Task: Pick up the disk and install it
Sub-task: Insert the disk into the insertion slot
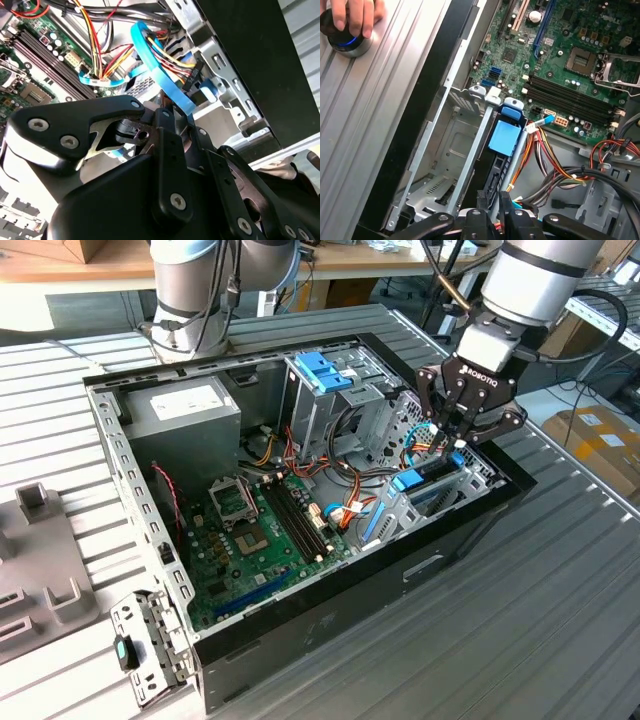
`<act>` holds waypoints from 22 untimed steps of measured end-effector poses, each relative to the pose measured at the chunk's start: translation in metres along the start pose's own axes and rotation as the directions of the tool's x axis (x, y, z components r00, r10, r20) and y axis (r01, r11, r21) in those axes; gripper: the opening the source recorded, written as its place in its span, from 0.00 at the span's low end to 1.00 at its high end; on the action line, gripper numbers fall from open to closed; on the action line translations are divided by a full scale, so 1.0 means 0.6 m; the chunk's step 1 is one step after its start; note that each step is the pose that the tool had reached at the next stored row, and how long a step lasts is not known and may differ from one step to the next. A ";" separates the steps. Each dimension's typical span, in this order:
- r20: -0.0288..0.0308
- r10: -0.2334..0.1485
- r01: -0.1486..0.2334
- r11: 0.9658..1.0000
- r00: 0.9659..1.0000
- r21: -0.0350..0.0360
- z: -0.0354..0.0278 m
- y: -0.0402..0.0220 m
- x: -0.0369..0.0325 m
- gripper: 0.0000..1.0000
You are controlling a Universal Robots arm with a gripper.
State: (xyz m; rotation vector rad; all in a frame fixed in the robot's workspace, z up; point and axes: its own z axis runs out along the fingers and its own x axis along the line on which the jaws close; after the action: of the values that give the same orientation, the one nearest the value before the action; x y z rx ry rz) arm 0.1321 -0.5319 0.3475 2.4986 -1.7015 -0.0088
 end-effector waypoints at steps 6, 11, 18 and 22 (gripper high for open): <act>-0.001 -0.004 0.004 1.000 1.000 0.000 -0.001 -0.006 -0.013 0.24; -0.033 -0.010 0.010 1.000 0.999 -0.012 -0.002 -0.011 -0.014 0.24; -0.102 -0.014 0.010 0.999 0.995 -0.041 -0.003 -0.024 -0.016 0.24; -0.104 -0.014 0.010 0.999 0.994 -0.044 -0.003 -0.034 -0.022 0.24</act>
State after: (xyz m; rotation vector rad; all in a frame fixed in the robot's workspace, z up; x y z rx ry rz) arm 0.1462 -0.5123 0.3467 2.4328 -1.6281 0.0817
